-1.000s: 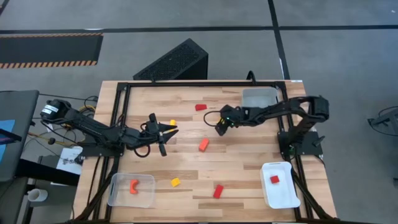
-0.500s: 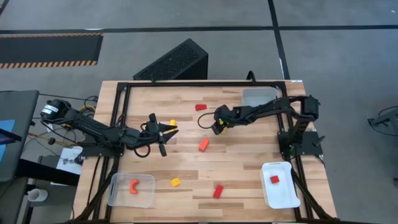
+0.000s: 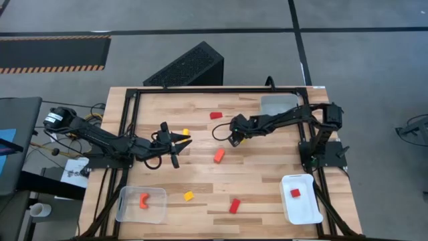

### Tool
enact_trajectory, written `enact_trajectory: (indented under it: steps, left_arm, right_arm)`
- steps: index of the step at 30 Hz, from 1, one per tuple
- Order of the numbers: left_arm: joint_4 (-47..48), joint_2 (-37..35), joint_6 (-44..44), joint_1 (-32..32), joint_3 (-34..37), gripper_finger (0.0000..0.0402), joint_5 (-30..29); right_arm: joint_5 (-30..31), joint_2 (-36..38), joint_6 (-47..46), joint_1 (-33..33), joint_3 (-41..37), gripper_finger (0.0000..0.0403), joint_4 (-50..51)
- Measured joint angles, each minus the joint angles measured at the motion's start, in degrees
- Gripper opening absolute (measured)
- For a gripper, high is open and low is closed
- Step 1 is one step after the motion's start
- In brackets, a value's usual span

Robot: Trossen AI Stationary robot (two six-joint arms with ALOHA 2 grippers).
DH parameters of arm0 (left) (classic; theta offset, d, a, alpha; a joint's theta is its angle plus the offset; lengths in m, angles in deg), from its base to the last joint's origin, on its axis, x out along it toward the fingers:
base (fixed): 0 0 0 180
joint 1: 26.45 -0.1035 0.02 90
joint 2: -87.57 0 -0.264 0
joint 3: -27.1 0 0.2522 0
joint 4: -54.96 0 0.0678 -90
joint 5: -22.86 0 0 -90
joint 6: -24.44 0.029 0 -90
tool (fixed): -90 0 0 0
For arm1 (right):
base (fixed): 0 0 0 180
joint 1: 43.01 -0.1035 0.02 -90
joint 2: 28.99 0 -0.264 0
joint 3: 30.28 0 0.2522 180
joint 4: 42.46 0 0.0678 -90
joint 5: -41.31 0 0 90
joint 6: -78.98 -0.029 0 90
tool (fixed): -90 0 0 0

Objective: Sort & place blocks by color
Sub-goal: Put the top right yellow block into the gray bin

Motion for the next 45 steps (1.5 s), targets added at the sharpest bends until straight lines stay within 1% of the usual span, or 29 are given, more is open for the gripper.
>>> enact_trajectory:
  steps: [4,5,6,12,15,22,29,34,38,41,45]
  left_arm:
    - [-0.05,0.00,-0.13,0.00,0.00,0.0068,-0.02]
    - [-0.07,0.00,-0.15,0.00,0.00,0.0068,0.00]
    - [-0.07,0.00,-0.21,0.00,0.00,0.0068,-0.02]
    - [-0.20,0.02,-0.35,0.00,0.00,0.0068,-0.04]
    - [-0.22,0.02,-0.35,0.00,0.00,0.0068,-0.11]
    - [-0.29,0.02,-0.31,0.00,0.00,0.0068,-0.17]
    - [-0.23,0.02,-0.23,-0.02,0.00,0.0068,-0.17]
    - [-0.02,0.02,-0.15,-0.02,0.00,0.0068,-0.24]
    - [0.00,0.02,-0.17,-0.02,0.00,0.0068,-0.24]
    - [0.00,0.02,-0.15,-0.02,0.00,0.0068,-0.24]
    - [0.02,0.02,-0.15,-0.02,0.00,0.0068,-0.26]
  right_arm:
    - [-1.21,0.67,2.73,-0.17,-0.02,0.0119,0.24]
    - [-1.15,0.71,3.33,-0.35,-0.02,0.0102,0.09]
    - [-1.12,1.10,3.95,-0.39,-0.04,0.0096,0.03]
    - [-3.27,5.69,5.43,-0.76,-0.59,0.0095,1.22]
    - [-2.77,9.42,6.20,-0.82,-0.42,0.0095,0.19]
    - [2.48,18.79,9.79,-0.70,-0.32,0.0111,-0.26]
    - [8.40,26.82,13.38,0.72,-0.24,0.0103,0.50]
    - [11.33,30.29,14.40,4.05,-0.22,0.0108,4.95]
    - [13.06,31.87,14.84,8.35,-0.19,0.0105,10.10]
    - [13.07,32.30,14.85,12.42,-0.17,0.0105,14.77]
    - [13.02,32.03,15.33,16.97,-0.17,0.0106,17.01]
